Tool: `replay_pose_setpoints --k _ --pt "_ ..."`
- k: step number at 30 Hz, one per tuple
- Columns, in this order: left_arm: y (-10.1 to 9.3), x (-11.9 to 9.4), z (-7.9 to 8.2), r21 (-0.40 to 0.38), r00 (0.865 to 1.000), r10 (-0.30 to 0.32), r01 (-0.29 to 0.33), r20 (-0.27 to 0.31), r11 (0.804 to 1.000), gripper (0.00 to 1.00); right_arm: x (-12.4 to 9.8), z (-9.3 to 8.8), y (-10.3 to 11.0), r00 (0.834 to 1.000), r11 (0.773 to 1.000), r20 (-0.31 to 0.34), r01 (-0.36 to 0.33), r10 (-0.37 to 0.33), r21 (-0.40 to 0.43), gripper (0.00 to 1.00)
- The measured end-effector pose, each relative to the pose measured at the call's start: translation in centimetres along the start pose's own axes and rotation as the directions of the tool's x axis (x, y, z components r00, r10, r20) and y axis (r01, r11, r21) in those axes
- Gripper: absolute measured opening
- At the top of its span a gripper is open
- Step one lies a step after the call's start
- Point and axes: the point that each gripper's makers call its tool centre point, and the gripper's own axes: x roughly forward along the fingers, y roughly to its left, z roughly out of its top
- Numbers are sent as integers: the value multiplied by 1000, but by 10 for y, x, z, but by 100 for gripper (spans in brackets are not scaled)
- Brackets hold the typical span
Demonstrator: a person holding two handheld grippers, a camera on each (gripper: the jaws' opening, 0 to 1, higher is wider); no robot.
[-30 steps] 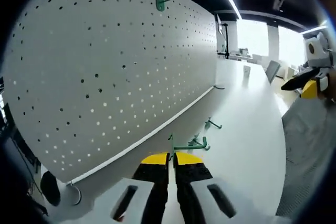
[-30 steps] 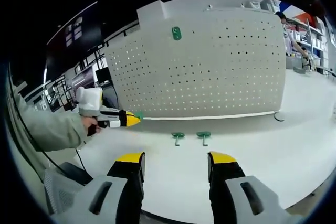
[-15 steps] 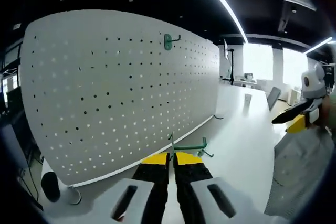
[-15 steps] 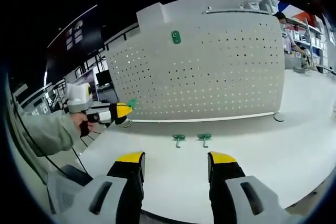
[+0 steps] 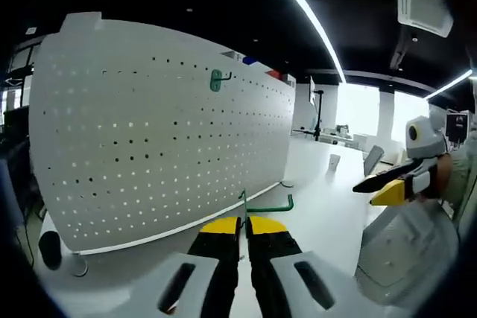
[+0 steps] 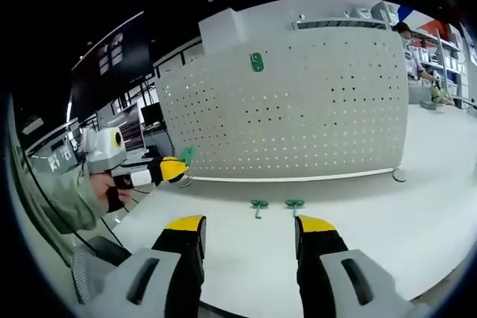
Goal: Insert the hook assembly into the mounting plate slot until the hook locks in place.
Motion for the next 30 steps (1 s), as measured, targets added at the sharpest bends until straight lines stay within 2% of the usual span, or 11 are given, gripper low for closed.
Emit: replay_pose_setpoints --k 7,15,25,30 --pt "-15 -1 -6 2 999 -32 32 -12 999 4 3 8 7 1000 1000 13 -21 21 -2 45" --pt "-30 -2 -2 16 998 -62 62 -7 998 4 5 19 16 998 999 27 -51 51 -11 45" --pt "-43 -3 6 40 996 -88 87 18 995 4 7 33 40 990 991 53 -135 134 20 32" --pt "-50 -3 11 44 994 -104 102 37 994 4 12 37 55 984 985 64 -169 166 29 30"
